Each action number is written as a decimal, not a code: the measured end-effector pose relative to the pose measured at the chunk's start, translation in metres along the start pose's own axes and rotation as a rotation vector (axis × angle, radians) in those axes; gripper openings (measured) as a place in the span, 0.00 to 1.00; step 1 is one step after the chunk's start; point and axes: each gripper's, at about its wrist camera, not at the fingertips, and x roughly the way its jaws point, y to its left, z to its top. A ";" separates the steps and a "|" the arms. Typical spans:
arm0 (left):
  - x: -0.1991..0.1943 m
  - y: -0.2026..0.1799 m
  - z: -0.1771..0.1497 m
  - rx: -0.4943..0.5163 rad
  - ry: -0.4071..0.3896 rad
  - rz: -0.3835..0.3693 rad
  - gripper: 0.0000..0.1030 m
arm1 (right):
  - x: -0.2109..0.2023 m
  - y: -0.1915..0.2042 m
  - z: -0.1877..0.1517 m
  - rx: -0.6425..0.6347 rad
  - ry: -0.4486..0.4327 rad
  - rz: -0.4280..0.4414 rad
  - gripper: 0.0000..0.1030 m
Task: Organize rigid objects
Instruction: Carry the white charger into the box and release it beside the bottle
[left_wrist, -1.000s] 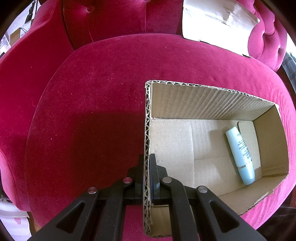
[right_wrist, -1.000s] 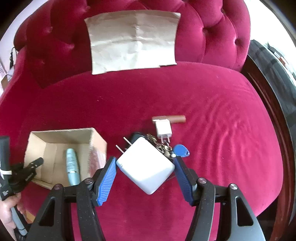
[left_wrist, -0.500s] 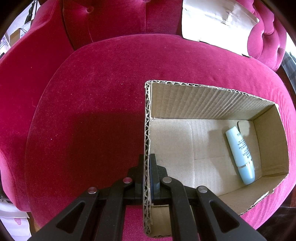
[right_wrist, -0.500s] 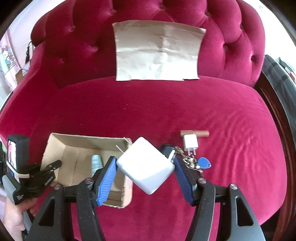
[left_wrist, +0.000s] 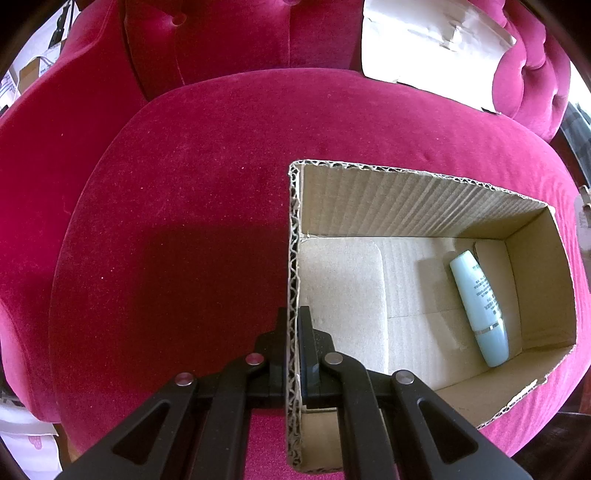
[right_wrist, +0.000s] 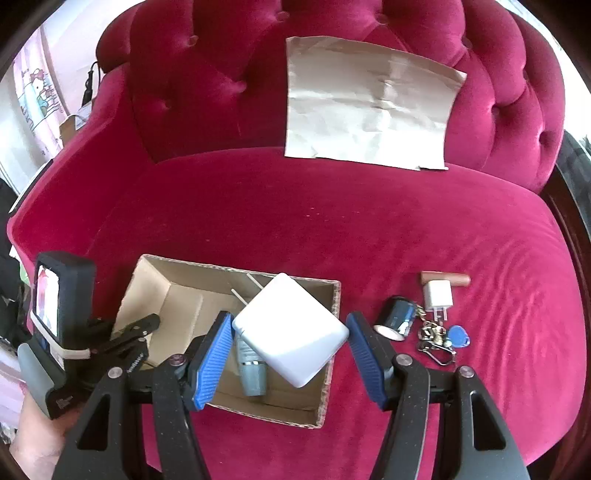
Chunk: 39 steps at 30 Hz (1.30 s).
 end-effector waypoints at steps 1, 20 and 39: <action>0.000 0.000 0.000 0.000 0.000 -0.001 0.03 | 0.001 0.003 0.000 -0.005 0.001 0.005 0.65; -0.001 -0.002 -0.001 -0.002 0.000 -0.002 0.04 | 0.046 0.046 -0.005 -0.021 0.090 0.112 0.65; -0.001 -0.001 -0.001 -0.002 0.000 -0.006 0.04 | 0.063 0.055 -0.001 -0.009 0.092 0.109 0.72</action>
